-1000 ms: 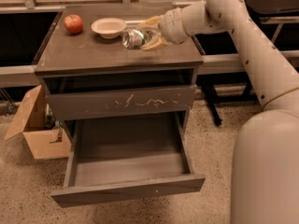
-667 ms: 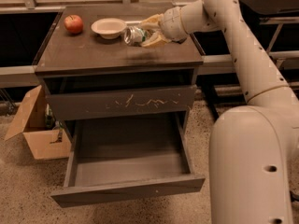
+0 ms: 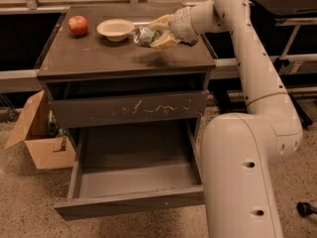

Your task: Pick 7up can from middle drawer and place on counter

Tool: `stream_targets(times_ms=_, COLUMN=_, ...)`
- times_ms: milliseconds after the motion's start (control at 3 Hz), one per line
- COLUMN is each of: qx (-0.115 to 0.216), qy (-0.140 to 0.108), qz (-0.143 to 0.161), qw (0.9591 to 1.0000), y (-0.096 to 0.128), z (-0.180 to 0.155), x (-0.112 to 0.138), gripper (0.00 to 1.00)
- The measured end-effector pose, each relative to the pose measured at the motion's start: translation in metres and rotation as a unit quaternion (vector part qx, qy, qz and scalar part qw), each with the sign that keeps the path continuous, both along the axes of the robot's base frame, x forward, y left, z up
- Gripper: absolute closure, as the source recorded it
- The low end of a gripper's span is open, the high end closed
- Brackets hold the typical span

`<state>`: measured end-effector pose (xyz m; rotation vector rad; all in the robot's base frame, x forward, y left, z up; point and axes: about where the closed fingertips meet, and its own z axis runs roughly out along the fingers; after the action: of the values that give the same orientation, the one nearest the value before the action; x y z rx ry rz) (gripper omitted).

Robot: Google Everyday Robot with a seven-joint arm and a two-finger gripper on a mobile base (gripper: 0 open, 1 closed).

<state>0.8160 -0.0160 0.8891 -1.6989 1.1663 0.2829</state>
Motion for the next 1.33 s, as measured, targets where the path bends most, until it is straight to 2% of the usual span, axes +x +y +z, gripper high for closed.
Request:
stream_targets(times_ms=667, qx=0.003, qy=0.024, qz=-0.003, qw=0.9997, y=0.003, z=-0.012, x=0.006, gripper=0.06)
stream_targets(times_ms=1000, qx=0.003, qy=0.027, qz=-0.004, qw=0.9996, y=0.002, z=-0.012, x=0.007, gripper=0.0)
stream_targets(times_ms=1333, qx=0.008, qy=0.023, qz=-0.017, qw=0.9996, y=-0.007, z=-0.006, x=0.01, gripper=0.0)
